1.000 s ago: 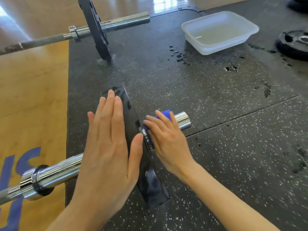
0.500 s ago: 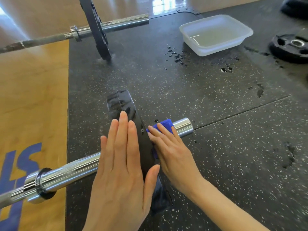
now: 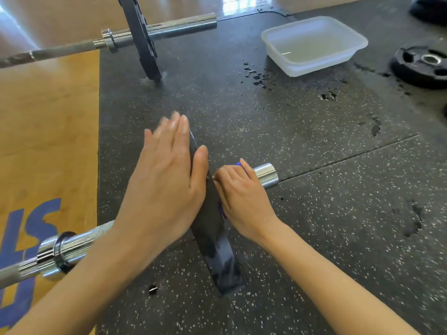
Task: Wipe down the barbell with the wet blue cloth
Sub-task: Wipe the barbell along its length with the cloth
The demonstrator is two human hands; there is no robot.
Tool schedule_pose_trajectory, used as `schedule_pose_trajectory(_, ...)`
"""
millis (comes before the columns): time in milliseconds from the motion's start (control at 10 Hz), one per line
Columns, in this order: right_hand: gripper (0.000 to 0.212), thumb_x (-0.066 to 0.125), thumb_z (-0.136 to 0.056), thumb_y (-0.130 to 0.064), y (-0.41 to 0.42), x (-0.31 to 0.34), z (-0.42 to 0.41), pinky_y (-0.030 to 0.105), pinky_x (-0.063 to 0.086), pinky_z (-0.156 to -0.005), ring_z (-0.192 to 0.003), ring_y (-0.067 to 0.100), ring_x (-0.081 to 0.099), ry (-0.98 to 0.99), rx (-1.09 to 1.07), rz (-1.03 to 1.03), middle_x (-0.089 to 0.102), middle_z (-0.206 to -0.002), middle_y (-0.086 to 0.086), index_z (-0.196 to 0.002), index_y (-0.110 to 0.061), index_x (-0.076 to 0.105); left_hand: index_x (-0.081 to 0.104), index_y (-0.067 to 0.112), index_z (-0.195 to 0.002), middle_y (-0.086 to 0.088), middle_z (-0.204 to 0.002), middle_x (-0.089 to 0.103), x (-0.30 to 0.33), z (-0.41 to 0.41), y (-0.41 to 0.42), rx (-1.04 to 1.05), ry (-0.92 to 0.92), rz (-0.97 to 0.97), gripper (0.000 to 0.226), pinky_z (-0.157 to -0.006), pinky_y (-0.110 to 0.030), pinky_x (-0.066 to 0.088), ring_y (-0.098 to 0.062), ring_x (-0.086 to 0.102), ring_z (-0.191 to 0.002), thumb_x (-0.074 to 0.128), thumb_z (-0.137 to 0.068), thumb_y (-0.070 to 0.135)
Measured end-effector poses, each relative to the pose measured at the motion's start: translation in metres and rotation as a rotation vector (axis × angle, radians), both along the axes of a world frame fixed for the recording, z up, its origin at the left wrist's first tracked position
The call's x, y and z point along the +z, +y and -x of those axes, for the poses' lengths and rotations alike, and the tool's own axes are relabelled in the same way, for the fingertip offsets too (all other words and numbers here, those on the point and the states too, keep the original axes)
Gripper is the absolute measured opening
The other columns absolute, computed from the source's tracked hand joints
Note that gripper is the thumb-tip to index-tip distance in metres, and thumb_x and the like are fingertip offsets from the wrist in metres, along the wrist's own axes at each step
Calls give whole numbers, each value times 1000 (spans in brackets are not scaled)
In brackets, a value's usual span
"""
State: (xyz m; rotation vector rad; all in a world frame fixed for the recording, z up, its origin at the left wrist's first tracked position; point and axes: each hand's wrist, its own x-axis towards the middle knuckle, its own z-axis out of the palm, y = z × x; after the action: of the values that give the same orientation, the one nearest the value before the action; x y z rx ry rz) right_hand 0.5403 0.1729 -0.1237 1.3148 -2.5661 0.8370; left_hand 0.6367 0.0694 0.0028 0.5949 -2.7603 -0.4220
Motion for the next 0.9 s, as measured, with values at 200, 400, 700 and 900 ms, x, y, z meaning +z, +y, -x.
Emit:
schedule_pose_trajectory(200, 47, 18, -109, -30, 2, -1, 13, 50, 33, -117, -84, 26, 61, 156, -82, -121, 58, -78, 0, -85, -17, 57, 20, 4, -159, -13, -166, 24, 2, -7, 7, -27, -49, 56, 74, -121, -29, -2, -23, 17, -155, 8, -99, 46)
schedule_pose_trajectory(400, 58, 8, -109, -28, 10, -1, 1, 51, 42, -112, -82, 26, 62, 169, -25, -73, 61, -76, 2, -83, -15, 58, 30, -5, -154, -22, -161, 32, -4, -24, 29, -37, -7, 126, 66, -124, -37, 9, -34, 29, -150, 20, -105, 37)
schedule_pose_trajectory(700, 27, 39, -104, -21, 51, -4, -13, 39, 34, -112, -91, 23, 63, 162, -37, -123, 63, -85, -3, -88, -19, 61, 34, -12, -148, -29, -157, 34, -15, -62, 74, -133, -22, 169, 71, -117, -49, 21, -41, 30, -146, 38, -95, 35)
schedule_pose_trajectory(900, 34, 37, -105, -23, 62, 0, -49, 42, 28, -118, -108, 24, 62, 78, -145, -14, 69, -102, -2, -101, -16, 70, 44, 0, -147, -15, -152, 41, -3, -85, 80, -131, -2, 93, 69, -123, -28, 13, -30, 36, -139, 59, -94, 41)
